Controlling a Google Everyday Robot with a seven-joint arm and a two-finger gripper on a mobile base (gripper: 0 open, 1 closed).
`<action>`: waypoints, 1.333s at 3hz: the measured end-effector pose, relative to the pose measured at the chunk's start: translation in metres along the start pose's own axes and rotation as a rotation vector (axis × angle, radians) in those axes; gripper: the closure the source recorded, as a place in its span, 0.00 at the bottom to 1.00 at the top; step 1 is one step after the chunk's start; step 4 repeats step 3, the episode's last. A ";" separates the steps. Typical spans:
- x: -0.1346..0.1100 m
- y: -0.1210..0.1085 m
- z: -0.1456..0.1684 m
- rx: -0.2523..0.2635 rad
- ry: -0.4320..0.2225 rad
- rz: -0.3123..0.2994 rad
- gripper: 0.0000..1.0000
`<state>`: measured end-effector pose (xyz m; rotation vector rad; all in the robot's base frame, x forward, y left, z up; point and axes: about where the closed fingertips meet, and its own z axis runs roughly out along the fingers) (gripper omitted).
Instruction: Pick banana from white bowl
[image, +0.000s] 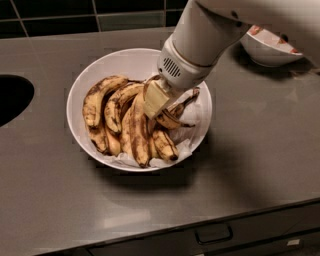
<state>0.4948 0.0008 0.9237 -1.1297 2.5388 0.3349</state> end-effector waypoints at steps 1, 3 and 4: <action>0.002 0.004 -0.032 0.009 -0.084 0.000 1.00; -0.002 0.029 -0.102 -0.003 -0.273 -0.072 1.00; -0.002 0.029 -0.102 -0.003 -0.273 -0.072 1.00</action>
Offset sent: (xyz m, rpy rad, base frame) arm -0.0485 -0.0299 0.1158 0.1880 -0.2435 -0.0016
